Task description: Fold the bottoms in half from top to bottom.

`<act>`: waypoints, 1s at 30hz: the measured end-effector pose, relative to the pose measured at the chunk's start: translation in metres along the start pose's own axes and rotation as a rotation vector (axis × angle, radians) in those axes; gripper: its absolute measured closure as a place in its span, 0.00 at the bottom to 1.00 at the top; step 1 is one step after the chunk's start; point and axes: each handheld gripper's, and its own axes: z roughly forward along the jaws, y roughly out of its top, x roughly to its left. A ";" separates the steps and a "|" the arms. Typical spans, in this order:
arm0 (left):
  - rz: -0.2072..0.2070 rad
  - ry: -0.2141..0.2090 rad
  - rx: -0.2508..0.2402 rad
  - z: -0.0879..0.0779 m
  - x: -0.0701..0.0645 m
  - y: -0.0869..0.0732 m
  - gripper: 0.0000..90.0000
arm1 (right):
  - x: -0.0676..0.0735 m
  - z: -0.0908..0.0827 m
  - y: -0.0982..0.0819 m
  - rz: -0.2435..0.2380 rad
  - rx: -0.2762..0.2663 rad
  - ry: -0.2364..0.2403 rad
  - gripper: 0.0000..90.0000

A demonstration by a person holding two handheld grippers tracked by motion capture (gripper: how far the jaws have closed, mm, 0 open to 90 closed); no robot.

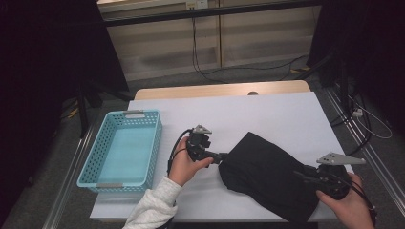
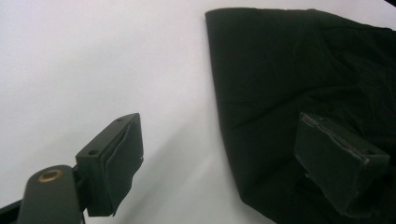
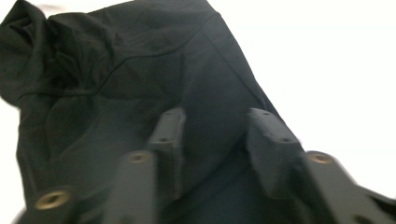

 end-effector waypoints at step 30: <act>-0.100 -0.088 0.118 0.016 -0.023 -0.033 0.88 | -0.003 0.026 0.013 0.002 -0.064 0.008 0.39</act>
